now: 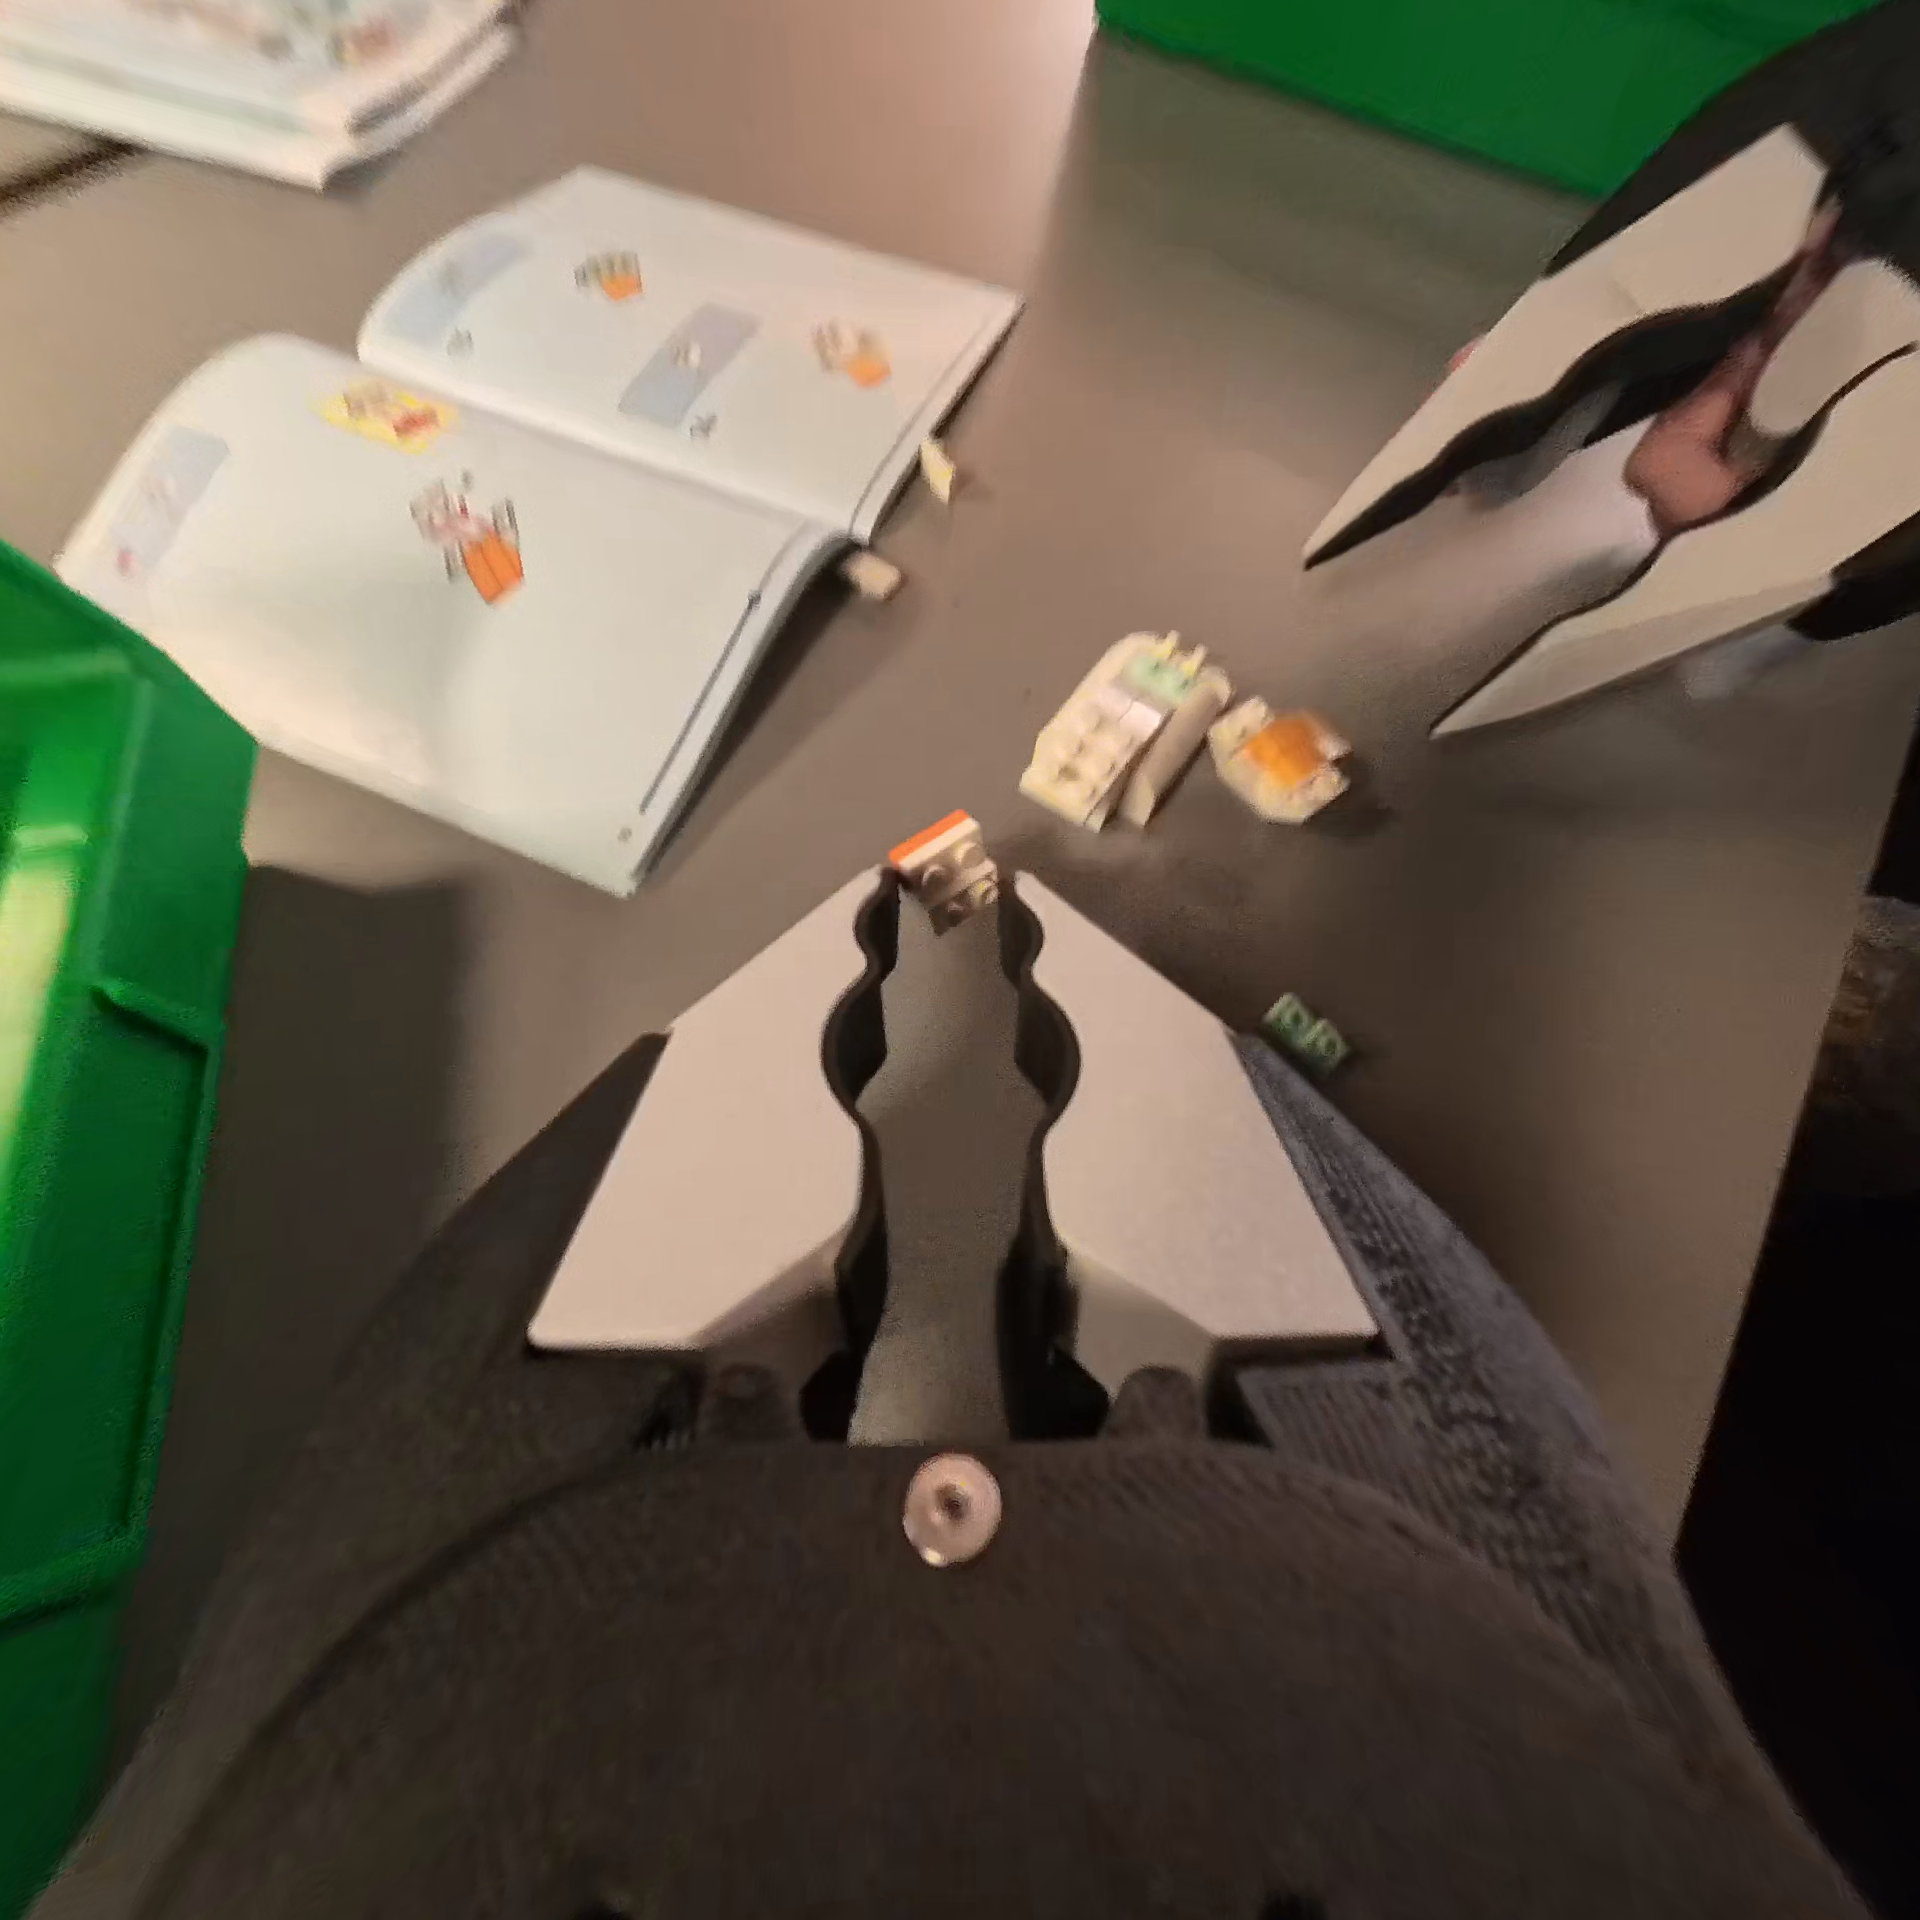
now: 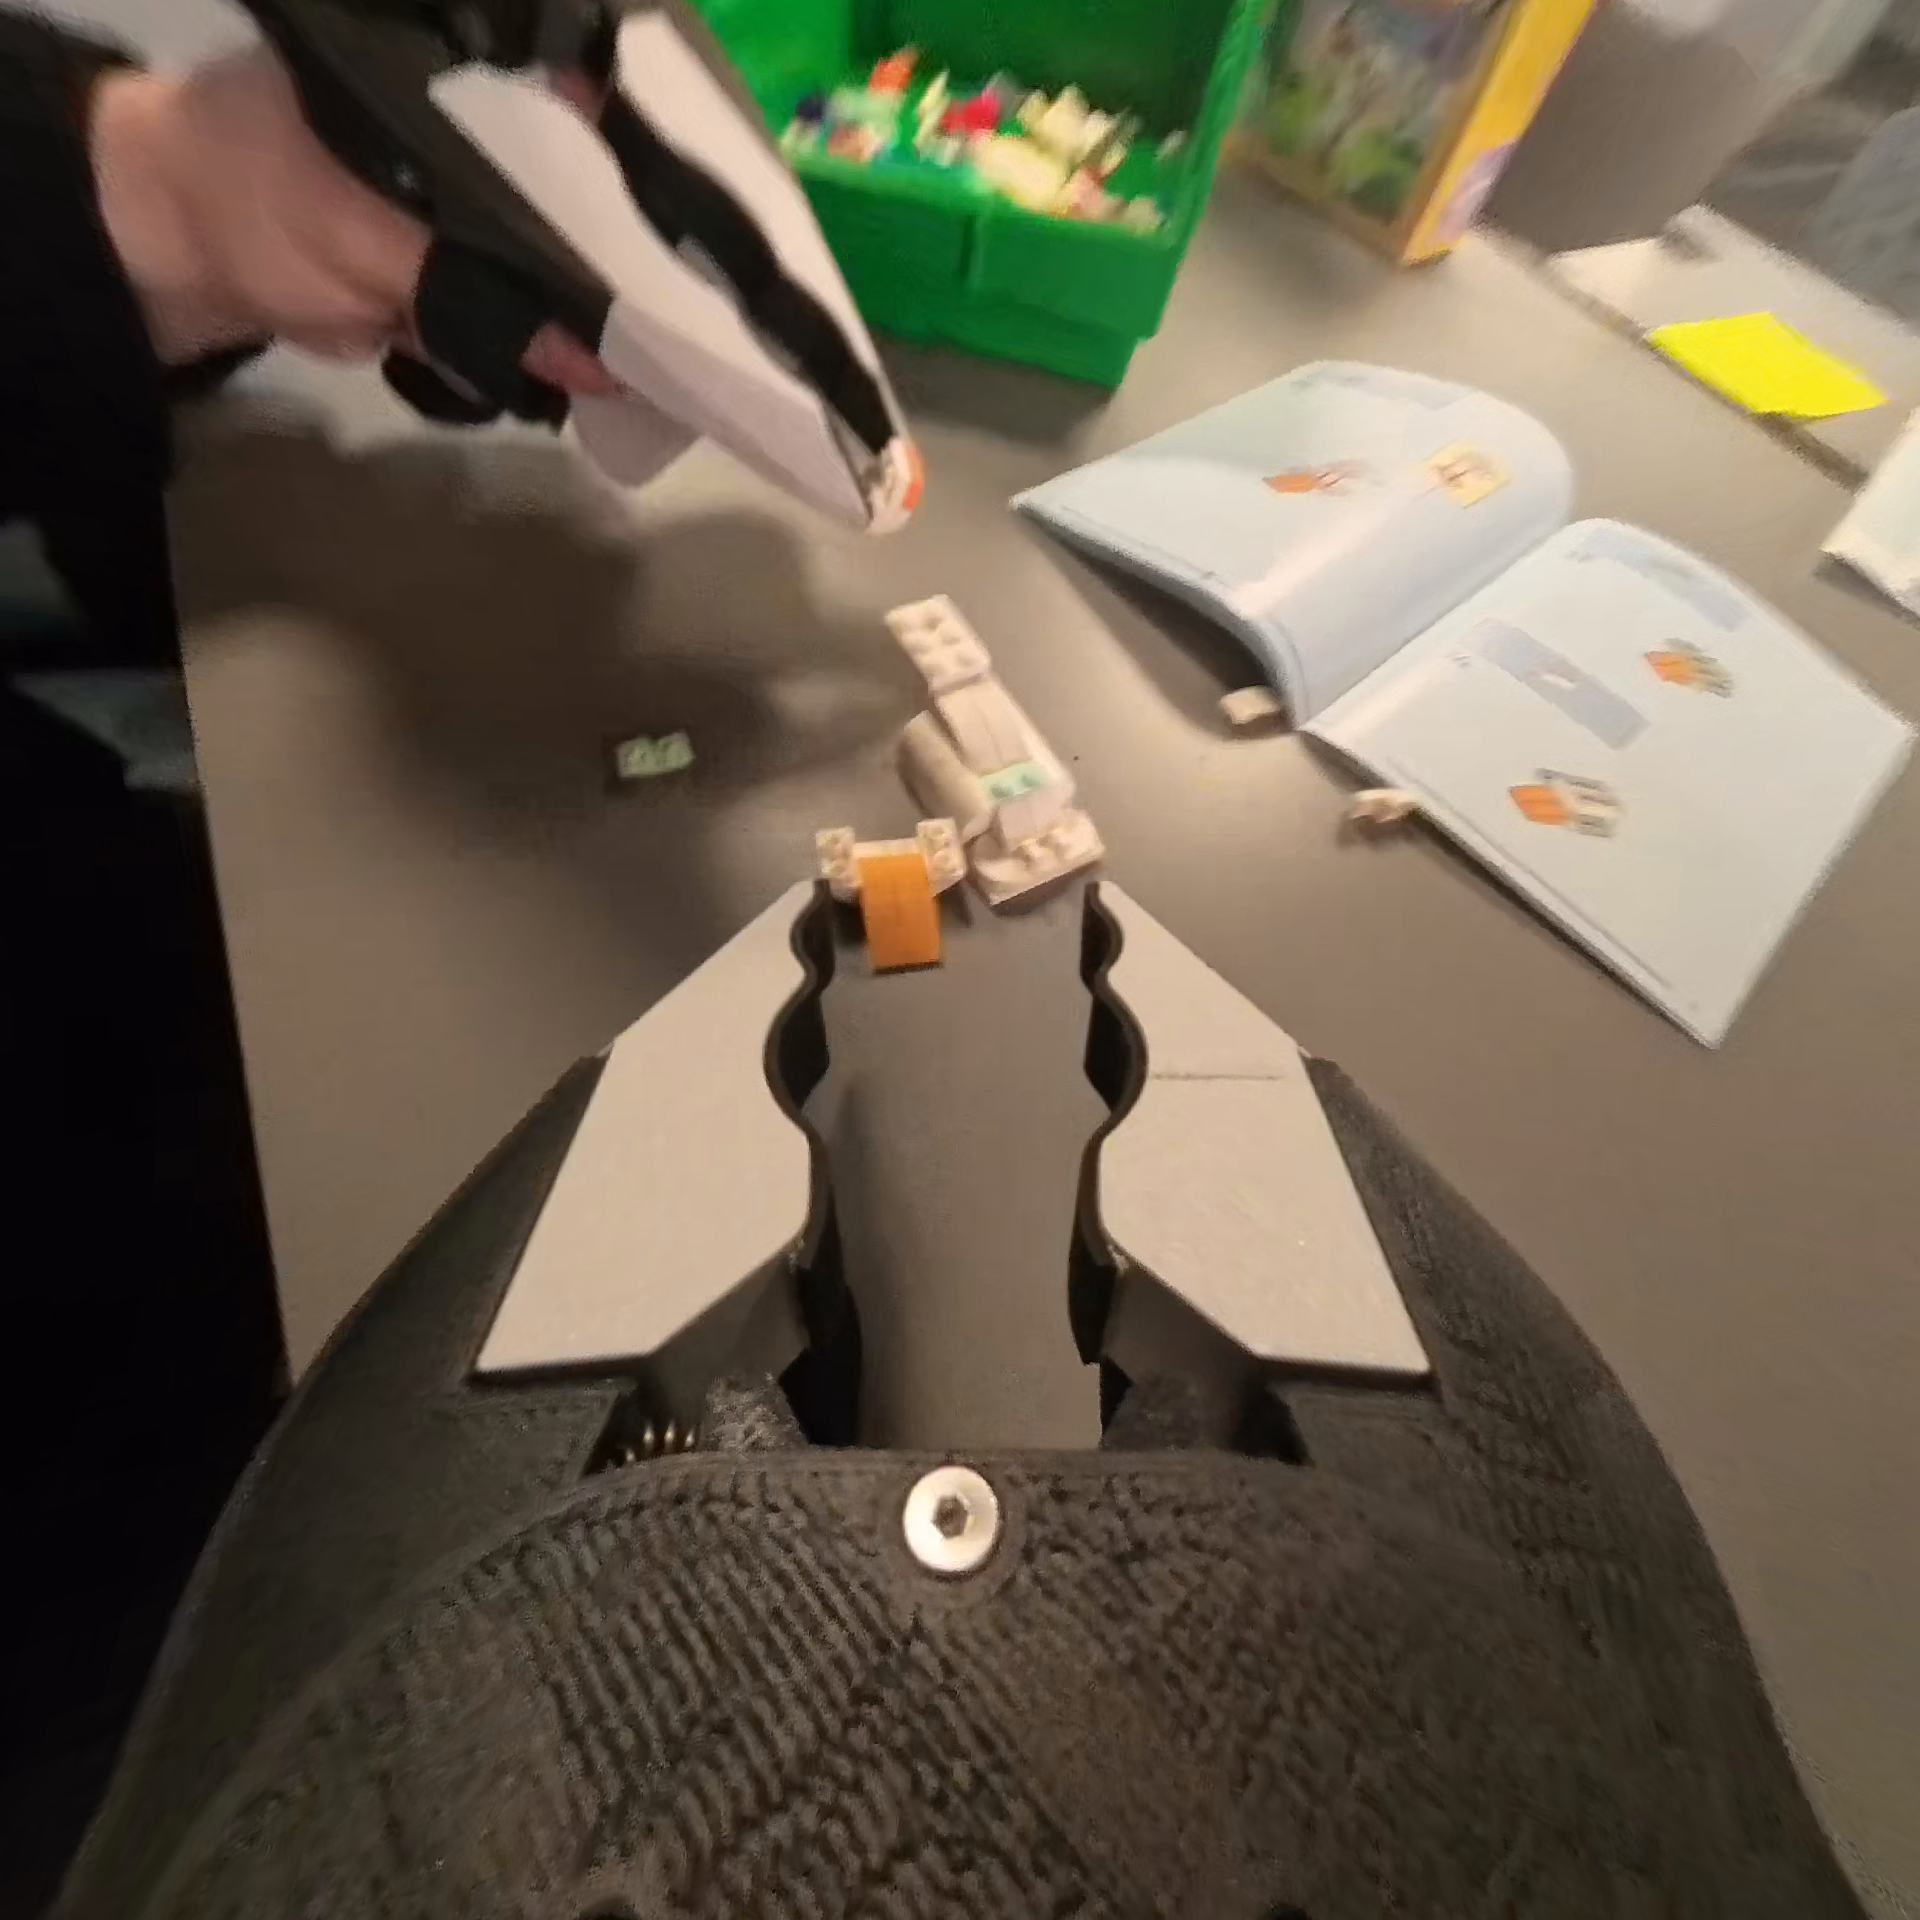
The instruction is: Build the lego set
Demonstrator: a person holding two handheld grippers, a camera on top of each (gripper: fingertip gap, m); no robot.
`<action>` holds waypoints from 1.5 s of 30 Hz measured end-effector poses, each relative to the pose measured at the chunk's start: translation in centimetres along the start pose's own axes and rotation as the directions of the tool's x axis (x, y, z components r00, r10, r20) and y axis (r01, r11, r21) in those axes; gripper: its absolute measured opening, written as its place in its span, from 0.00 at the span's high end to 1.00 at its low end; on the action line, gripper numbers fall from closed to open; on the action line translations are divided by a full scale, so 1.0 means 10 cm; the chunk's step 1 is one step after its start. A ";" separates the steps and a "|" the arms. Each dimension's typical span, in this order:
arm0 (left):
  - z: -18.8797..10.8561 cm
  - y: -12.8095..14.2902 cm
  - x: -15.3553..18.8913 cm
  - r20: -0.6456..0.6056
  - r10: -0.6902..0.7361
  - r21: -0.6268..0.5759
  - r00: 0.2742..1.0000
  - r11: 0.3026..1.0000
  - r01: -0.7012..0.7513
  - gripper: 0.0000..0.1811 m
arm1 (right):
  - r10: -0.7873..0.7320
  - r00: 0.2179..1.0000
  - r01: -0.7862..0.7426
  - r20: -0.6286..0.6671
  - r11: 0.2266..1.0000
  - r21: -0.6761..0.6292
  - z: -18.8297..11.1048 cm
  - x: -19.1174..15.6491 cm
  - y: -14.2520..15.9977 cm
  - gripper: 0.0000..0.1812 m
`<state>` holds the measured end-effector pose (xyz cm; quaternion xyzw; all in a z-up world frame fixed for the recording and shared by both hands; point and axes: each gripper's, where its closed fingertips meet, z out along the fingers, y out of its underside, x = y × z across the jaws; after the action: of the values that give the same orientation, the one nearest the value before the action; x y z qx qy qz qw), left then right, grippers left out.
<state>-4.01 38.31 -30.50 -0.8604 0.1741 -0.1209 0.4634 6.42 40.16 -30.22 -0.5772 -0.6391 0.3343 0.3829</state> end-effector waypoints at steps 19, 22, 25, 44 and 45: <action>0.22 -1.03 0.06 0.082 0.407 0.509 0.910 0.768 -0.389 0.90 | -0.019 0.487 0.372 -0.873 0.909 0.187 -0.96 0.95 -0.40 0.79; 0.11 -1.05 0.08 0.115 0.430 0.558 0.895 0.718 -0.417 0.90 | -0.018 0.514 0.356 -0.858 0.914 0.195 -0.92 0.93 -0.38 0.82; 0.12 -1.01 0.12 0.166 0.503 0.538 0.848 0.675 -0.505 0.90 | -0.023 0.611 0.338 -0.792 0.912 0.234 -0.78 0.87 -0.39 0.83; 0.15 -0.81 0.49 0.387 0.771 0.405 0.507 0.351 -0.844 0.90 | -0.002 0.984 0.015 -0.175 0.997 0.077 0.15 0.17 -0.82 0.92; 0.16 -0.81 0.48 0.385 0.768 0.403 0.511 0.358 -0.842 0.90 | -0.004 0.983 0.018 -0.184 0.997 0.072 0.16 0.18 -0.81 0.93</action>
<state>2.44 41.67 -24.34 -0.4977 0.5003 0.1345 0.6956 1.00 41.09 -23.73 -0.5876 -0.5915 0.3009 0.4630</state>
